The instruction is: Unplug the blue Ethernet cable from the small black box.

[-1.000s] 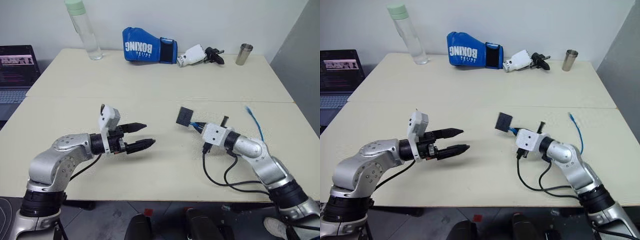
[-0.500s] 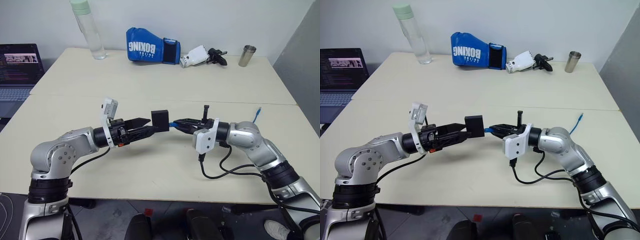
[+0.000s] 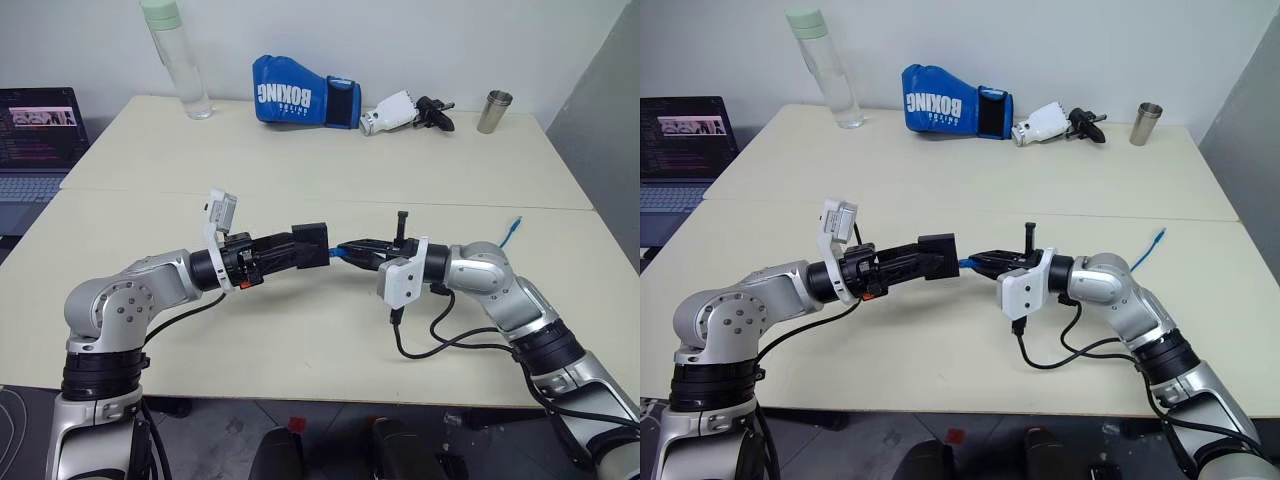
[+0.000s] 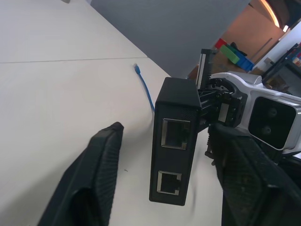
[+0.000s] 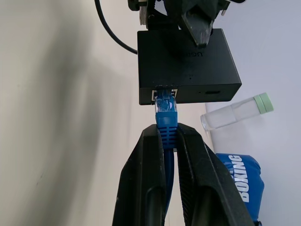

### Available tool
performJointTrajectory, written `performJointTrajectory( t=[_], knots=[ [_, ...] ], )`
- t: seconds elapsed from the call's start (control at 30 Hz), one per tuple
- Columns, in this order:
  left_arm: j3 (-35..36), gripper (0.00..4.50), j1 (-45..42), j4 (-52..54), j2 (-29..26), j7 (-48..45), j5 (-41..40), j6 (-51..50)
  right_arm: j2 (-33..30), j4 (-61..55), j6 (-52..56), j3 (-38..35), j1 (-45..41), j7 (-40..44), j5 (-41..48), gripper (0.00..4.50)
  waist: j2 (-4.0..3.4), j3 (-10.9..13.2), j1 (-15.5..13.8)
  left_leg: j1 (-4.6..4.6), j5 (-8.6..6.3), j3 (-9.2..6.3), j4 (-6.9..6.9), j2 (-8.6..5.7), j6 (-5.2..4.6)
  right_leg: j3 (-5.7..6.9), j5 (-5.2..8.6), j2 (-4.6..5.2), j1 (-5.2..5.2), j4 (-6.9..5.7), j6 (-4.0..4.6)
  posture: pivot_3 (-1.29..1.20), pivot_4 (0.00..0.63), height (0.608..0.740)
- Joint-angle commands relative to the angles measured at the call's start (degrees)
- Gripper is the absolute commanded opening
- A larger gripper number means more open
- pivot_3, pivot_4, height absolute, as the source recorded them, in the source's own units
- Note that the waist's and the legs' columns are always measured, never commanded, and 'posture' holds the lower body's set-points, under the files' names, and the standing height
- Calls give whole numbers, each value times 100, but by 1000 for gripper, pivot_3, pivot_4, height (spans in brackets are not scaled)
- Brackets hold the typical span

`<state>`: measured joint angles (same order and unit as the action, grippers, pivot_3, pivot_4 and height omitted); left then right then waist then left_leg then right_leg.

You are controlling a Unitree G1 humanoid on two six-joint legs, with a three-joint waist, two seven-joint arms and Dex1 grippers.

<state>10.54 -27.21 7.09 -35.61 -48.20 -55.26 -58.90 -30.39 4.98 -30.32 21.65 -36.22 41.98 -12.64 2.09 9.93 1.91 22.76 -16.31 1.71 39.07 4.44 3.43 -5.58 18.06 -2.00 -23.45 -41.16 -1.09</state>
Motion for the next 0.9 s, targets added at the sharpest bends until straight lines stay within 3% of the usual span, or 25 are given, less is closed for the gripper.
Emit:
performJointTrajectory(
  t=[0.03,0.23,0.47,0.53,0.8,0.9],
  knots=[
    [-31,2143,-115,50,-11,-142,-90,-39,45,-102,-151,-180,-77,-54,141,90,0,0,0,0,0,0,0,0,0,0,0,0,0,0,0,0,150,740],
    [-72,832,-148,16,-3,-215,-40,-51,89,-144,-174,-182,-60,-86,131,90,0,0,1,0,0,-1,0,-1,0,1,0,1,1,0,0,0,150,740],
    [-80,796,-139,3,-16,-265,21,-14,90,-256,-218,-151,33,-2,256,90,0,0,0,0,0,-1,0,-2,0,1,0,1,1,0,0,0,150,740],
    [-84,796,-128,7,-30,-282,38,4,48,-315,-257,-143,52,62,295,793,0,0,0,0,0,-3,0,-2,0,2,0,1,2,1,0,0,150,740],
    [-335,796,-180,44,-246,-740,559,576,-268,-1025,160,-321,291,551,1040,2737,0,0,-6,0,0,-5,0,-5,0,4,0,2,5,3,0,0,150,740],
    [-533,796,-274,-41,-429,-1053,954,999,-562,-1562,1206,-446,422,1020,1846,2775,-1,1,-10,1,0,-6,0,-6,0,4,0,2,5,4,1,0,150,740]
  ],
)
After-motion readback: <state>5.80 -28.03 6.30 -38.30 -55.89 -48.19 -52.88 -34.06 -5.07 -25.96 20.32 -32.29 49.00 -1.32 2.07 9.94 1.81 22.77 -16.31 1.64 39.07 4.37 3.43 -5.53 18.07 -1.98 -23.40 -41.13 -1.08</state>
